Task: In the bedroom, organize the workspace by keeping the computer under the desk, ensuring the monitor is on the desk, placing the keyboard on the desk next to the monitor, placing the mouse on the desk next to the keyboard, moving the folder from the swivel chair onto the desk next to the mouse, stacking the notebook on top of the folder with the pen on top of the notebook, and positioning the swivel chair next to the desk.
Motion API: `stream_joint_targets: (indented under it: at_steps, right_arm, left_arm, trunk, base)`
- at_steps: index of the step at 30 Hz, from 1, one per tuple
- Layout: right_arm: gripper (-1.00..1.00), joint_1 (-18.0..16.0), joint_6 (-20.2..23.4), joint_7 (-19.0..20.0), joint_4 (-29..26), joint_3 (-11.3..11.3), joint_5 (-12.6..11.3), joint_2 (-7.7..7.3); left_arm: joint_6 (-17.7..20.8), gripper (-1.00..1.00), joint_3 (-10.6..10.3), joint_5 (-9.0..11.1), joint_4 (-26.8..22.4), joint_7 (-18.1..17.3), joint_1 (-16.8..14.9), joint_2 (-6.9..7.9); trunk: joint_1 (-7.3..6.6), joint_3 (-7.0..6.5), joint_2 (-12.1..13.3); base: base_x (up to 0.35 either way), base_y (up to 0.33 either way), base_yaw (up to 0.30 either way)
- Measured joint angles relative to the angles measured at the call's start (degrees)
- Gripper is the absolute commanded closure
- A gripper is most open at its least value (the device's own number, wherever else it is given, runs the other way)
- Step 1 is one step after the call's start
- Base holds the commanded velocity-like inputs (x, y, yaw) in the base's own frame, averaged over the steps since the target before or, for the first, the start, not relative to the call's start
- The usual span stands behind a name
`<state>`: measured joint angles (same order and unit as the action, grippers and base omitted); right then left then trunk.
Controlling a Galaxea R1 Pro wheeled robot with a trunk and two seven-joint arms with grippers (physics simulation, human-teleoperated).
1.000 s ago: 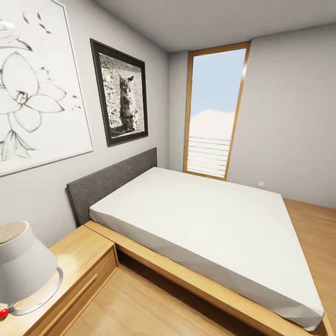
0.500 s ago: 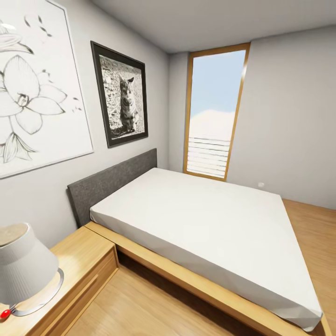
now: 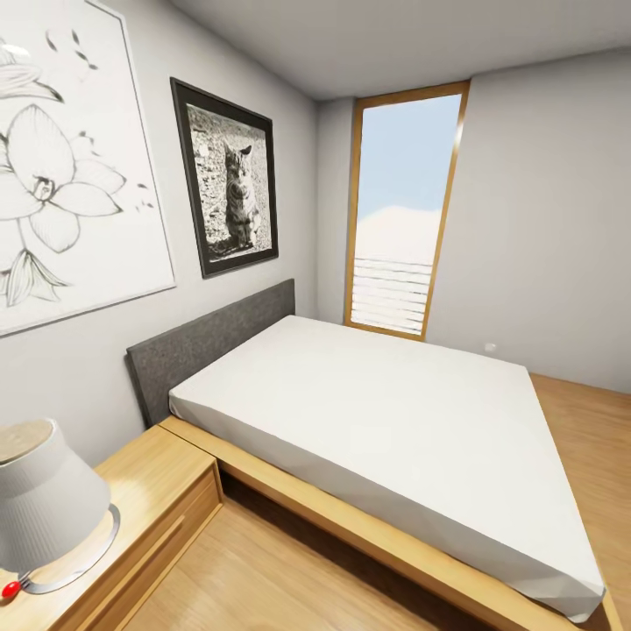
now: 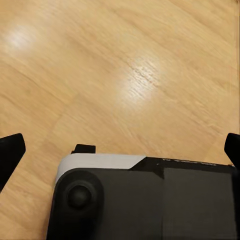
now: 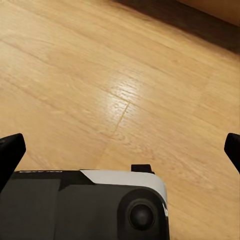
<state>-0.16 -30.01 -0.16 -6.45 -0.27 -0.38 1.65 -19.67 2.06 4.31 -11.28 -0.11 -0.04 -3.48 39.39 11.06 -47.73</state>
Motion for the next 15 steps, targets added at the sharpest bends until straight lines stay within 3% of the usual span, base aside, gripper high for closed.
stream_joint_targets:
  at_steps: [5,15]
  right_arm:
    - [-1.00,0.00,-0.04,0.00,0.03,0.01,-0.04,0.04]
    - [-1.00,0.00,-0.10,0.00,0.05,0.02,-0.10,0.26]
  left_arm:
    - [-1.60,-1.00,0.04,0.05,-0.03,-0.03,-0.01,0.16]
    - [-2.22,-1.00,0.21,0.14,0.11,-0.07,-0.02,0.48]
  trunk:
    - [0.00,0.00,0.00]
    - [0.00,0.00,0.00]
  base:
    - [0.000,0.000,-0.091]
    - [0.000,0.000,-0.237]
